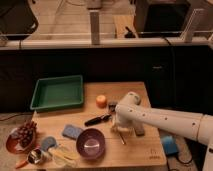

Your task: Place fork in table surface

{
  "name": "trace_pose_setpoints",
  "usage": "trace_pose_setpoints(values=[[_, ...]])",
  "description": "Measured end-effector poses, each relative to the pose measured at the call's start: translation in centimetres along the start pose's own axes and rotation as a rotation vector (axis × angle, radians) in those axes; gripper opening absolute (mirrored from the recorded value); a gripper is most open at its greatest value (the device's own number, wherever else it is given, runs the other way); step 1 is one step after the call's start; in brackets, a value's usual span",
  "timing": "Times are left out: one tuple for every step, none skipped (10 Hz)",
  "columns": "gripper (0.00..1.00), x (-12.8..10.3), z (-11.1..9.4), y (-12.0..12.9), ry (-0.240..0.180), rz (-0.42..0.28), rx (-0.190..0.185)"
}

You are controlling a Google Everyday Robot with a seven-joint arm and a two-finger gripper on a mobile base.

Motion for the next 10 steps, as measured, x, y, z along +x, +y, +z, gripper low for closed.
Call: trace_pose_setpoints(values=[[0.52, -0.01, 0.1, -0.1, 0.003, 0.0, -0.002], [0.4, 0.06, 0.16, -0.09, 0.012, -0.003, -0.006], [0.31, 0.03, 0.15, -0.12, 0.015, -0.003, -0.008], [0.2, 0.06, 0.13, -0.14, 0.02, -0.006, -0.012], [0.11, 0.03, 0.14, -0.2, 0.022, -0.007, -0.014], [0.03, 0.03, 0.16, -0.27, 0.023, -0.01, -0.016], [0.0, 0.02, 0.18, -0.33, 0.024, -0.012, -0.017], [0.0, 0.0, 0.2, -0.37, 0.024, -0.013, -0.018], [0.0, -0.02, 0.18, -0.45, 0.022, -0.014, -0.017], [0.0, -0.04, 0.11, -0.36, 0.02, -0.006, -0.013]])
